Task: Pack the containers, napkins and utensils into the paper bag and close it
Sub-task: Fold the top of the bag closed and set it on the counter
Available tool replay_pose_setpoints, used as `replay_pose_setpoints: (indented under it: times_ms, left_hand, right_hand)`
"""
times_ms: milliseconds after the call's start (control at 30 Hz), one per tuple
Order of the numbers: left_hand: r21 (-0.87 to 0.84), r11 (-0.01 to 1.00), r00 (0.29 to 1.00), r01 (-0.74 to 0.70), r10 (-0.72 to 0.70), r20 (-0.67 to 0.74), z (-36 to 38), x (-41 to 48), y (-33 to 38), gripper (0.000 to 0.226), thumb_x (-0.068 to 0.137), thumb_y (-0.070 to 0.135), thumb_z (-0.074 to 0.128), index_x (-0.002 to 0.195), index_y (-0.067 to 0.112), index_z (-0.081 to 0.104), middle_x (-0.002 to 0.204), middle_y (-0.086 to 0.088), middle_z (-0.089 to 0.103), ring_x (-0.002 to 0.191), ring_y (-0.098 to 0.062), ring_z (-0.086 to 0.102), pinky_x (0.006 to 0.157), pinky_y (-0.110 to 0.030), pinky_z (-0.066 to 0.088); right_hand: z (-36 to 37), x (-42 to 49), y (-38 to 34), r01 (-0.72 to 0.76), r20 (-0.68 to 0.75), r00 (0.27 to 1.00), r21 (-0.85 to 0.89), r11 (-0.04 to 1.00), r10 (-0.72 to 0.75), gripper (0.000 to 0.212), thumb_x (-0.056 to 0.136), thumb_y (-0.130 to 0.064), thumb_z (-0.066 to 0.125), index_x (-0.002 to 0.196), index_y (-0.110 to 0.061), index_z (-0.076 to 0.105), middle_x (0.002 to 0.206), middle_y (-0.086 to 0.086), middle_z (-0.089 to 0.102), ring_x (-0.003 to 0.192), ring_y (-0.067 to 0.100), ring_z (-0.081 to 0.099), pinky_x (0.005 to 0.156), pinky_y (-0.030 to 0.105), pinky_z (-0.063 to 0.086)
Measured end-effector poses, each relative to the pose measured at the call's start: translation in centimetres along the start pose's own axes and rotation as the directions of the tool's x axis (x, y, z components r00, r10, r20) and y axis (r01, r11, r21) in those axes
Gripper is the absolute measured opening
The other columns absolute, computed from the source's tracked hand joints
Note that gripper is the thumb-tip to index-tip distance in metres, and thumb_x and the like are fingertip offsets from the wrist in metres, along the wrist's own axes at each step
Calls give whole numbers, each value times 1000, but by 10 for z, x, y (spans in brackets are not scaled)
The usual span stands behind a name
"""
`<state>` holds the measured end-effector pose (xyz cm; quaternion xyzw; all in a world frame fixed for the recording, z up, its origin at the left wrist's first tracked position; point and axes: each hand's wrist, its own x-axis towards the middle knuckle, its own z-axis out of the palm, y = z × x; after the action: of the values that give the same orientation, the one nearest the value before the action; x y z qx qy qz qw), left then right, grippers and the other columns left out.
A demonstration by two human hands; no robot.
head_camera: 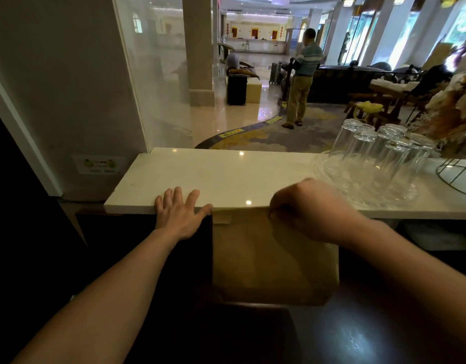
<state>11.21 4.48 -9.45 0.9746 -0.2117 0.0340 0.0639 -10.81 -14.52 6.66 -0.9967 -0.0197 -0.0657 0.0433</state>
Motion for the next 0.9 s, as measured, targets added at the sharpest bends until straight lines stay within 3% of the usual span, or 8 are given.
replay_pose_setpoints:
  times_ms: [100, 167, 233, 300, 400, 633, 900]
  left_hand:
    - [5, 999, 999, 50, -50, -16, -9, 9, 4, 49, 89, 58, 20, 129, 33, 32, 140, -12, 31, 127, -33, 25, 106, -51, 18]
    - [16, 995, 995, 100, -100, -5, -12, 14, 6, 45, 92, 55, 29, 128, 29, 34, 141, -11, 31, 128, -32, 25, 107, -52, 18]
    - [37, 990, 990, 135, -136, 23, -10, 17, 7, 53, 91, 58, 35, 135, 30, 30, 147, -11, 25, 135, -33, 19, 111, -57, 10]
    - [53, 987, 986, 152, -155, 59, -8, 20, 7, 59, 91, 59, 33, 144, 35, 20, 156, -13, 13, 143, -37, 6, 112, -61, 2]
    - [60, 985, 980, 162, -168, 110, -9, 22, 7, 63, 91, 63, 20, 148, 40, 11, 161, -12, 1, 144, -41, -8, 110, -65, -7]
    - [20, 979, 965, 203, -204, 165, -11, 27, 6, 72, 81, 78, 3, 146, 49, 10, 162, -7, 1, 145, -40, -11, 106, -67, -14]
    - [19, 978, 956, 209, -208, 208, -13, 31, 4, 68, 84, 77, 8, 147, 51, 4, 162, -4, -2, 145, -37, -11, 108, -65, -12]
  right_hand:
    - [-36, 15, -2, 10, -42, 999, -20, 1000, -10, 18, 91, -24, 60, 104, -29, 72, 98, -7, 73, 89, 15, 67, 85, 39, 57]
    - [-58, 26, 0, 20, -99, 995, -40, 999, -24, 18, 90, -23, 60, 102, -27, 73, 98, -4, 74, 88, 18, 68, 85, 40, 56]
    - [-76, 37, 3, 46, -160, 986, -51, 998, -54, 18, 90, -21, 60, 103, -23, 72, 100, -2, 73, 85, 15, 65, 85, 33, 54]
    - [-89, 52, 8, 65, -199, 977, -47, 997, -73, 18, 91, -18, 60, 106, -19, 71, 103, 0, 72, 85, 12, 62, 84, 27, 49]
    - [-101, 78, 18, 72, -226, 971, -28, 997, -76, 18, 90, -20, 62, 105, -17, 71, 105, 3, 71, 92, 18, 64, 88, 32, 49]
    - [-91, 139, 46, 49, -222, 974, 15, 999, -44, 16, 89, -25, 67, 101, -17, 72, 96, -2, 63, 91, 17, 58, 77, 30, 43]
    - [-78, 183, 71, 36, -215, 976, 38, 999, -27, 20, 88, -22, 67, 107, -15, 70, 108, 5, 66, 97, 19, 57, 85, 31, 43]
